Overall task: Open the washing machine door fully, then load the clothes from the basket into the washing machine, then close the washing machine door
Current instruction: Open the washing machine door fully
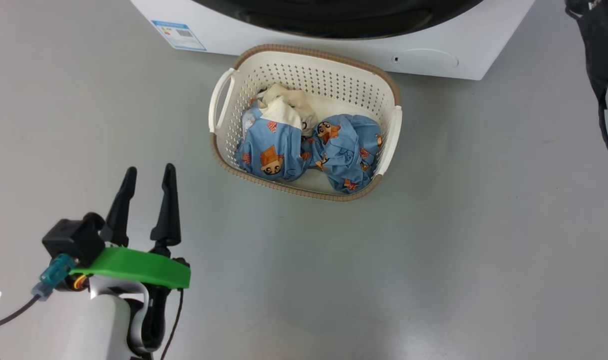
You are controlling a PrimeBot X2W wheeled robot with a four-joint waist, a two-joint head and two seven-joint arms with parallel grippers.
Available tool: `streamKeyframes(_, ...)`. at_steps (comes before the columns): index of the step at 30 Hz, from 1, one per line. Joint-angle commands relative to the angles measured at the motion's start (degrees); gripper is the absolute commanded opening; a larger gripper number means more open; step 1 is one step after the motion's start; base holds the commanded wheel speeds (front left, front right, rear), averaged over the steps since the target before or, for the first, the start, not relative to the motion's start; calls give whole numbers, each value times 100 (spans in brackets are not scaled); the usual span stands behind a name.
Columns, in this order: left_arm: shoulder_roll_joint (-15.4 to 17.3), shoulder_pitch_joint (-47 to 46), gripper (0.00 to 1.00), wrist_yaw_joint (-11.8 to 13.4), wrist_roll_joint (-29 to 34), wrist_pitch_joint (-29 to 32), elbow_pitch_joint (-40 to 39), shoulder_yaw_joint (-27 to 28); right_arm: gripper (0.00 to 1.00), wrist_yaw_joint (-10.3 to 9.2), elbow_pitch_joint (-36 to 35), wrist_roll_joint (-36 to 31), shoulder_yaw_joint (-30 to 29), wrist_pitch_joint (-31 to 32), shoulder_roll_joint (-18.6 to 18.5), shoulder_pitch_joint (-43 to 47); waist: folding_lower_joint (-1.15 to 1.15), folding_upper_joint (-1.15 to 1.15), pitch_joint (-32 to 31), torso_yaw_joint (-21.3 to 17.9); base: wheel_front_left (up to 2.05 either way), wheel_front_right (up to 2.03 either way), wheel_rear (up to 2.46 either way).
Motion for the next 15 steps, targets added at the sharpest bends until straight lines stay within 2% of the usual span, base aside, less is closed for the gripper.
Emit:
streamKeyframes(1,171,-127,100,-8,-30,-36,-78,152,0,9,-111,-87,-65,101,140,-232,0,0,23,26,0,0,0)
streamKeyframes(5,159,-133,100,-9,-56,-36,-76,137,0,9,-110,-255,-216,288,111,-248,0,0,62,63,0,0,0)
streamKeyframes(15,124,-122,100,-9,-67,-36,-86,142,0,9,-109,-780,-620,1221,108,-310,0,0,53,121,0,0,0)
